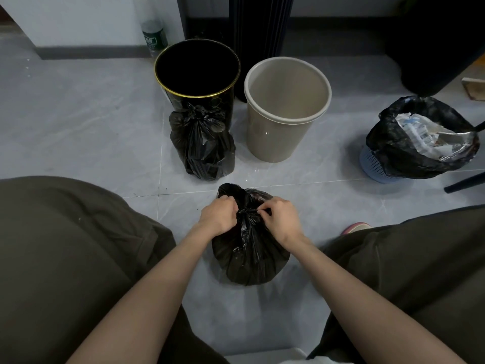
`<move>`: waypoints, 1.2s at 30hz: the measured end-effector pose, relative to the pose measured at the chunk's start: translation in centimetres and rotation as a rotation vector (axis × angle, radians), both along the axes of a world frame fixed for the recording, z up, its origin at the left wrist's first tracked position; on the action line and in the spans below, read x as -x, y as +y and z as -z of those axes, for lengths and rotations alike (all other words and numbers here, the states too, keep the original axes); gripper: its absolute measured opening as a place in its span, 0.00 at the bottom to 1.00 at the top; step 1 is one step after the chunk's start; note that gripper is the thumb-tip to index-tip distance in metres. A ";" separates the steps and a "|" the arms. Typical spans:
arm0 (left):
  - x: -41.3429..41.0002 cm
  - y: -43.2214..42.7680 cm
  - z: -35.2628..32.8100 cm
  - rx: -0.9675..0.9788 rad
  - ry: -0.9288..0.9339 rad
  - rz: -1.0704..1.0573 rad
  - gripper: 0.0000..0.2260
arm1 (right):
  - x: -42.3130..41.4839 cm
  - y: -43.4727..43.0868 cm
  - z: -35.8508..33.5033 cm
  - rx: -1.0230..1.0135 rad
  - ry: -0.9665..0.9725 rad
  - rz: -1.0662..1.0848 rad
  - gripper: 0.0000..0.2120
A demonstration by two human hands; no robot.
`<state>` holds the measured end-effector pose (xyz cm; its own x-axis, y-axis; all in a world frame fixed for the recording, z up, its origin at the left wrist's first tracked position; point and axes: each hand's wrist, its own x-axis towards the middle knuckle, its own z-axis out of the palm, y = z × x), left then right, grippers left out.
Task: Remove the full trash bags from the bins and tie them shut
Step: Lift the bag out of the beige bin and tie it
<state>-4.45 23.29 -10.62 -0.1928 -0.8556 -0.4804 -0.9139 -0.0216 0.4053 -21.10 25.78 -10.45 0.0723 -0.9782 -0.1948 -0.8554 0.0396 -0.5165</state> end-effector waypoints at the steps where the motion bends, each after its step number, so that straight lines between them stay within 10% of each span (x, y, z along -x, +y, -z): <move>1: 0.2 0.1 -0.3 0.035 -0.041 0.021 0.06 | 0.1 -0.1 -0.1 -0.003 -0.001 0.004 0.07; 9: 0.1 0.4 0.0 0.003 0.138 -0.282 0.05 | 1.4 0.4 0.6 -0.025 -0.118 0.096 0.19; 17: -0.4 3.0 1.4 -0.584 0.245 -0.399 0.56 | 2.2 2.8 2.8 -0.456 -0.307 0.304 0.47; 36: 0.1 -3.2 6.1 -0.325 0.475 -0.422 0.58 | 1.5 -4.5 5.3 -0.337 -0.500 0.478 0.34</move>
